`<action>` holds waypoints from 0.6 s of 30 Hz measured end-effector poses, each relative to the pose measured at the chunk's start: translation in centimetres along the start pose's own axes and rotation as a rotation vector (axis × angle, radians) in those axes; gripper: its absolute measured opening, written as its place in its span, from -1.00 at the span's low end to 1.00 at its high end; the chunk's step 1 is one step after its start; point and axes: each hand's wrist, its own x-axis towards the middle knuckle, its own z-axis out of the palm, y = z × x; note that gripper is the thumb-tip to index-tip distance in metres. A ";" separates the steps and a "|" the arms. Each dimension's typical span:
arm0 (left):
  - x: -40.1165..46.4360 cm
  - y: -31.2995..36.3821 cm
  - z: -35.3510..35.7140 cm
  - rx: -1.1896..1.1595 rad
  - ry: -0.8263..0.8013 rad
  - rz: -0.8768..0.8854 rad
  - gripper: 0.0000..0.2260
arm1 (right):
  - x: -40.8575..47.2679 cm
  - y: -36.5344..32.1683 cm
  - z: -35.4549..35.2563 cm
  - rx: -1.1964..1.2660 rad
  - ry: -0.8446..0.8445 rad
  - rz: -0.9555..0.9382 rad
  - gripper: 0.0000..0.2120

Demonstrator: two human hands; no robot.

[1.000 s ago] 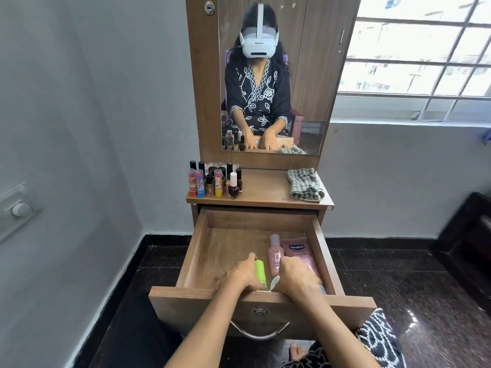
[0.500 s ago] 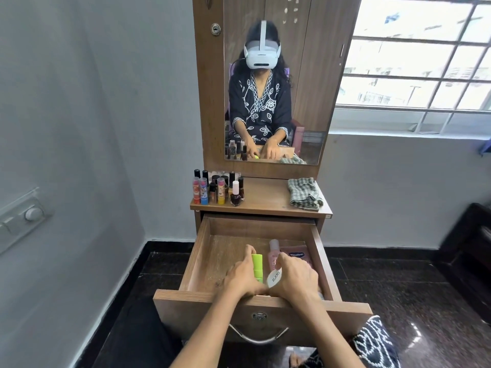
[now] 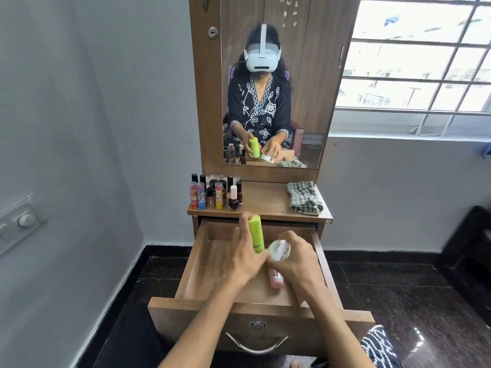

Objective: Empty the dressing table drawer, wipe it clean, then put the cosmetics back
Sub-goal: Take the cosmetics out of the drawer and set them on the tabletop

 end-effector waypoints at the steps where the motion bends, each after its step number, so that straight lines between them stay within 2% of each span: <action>1: 0.9 0.8 -0.5 0.017 0.025 0.029 -0.33 | 0.9 -0.3 -0.5 0.024 0.010 -0.007 -0.59; 7: 8.9 5.6 -3.9 0.033 0.129 0.208 -0.35 | 8.0 -2.5 -3.3 0.077 0.078 -0.023 -0.65; 10: 13.1 6.9 -6.0 0.080 0.166 0.268 -0.36 | 11.9 -3.4 -4.1 0.039 0.052 -0.002 -0.60; 15: 18.2 6.3 -7.4 0.194 0.060 0.183 -0.35 | 16.3 -4.0 -3.5 -0.058 -0.030 0.052 -0.72; 18: 19.4 5.3 -6.5 0.286 -0.058 0.108 -0.31 | 17.6 -3.9 -2.3 -0.133 -0.127 0.061 -0.63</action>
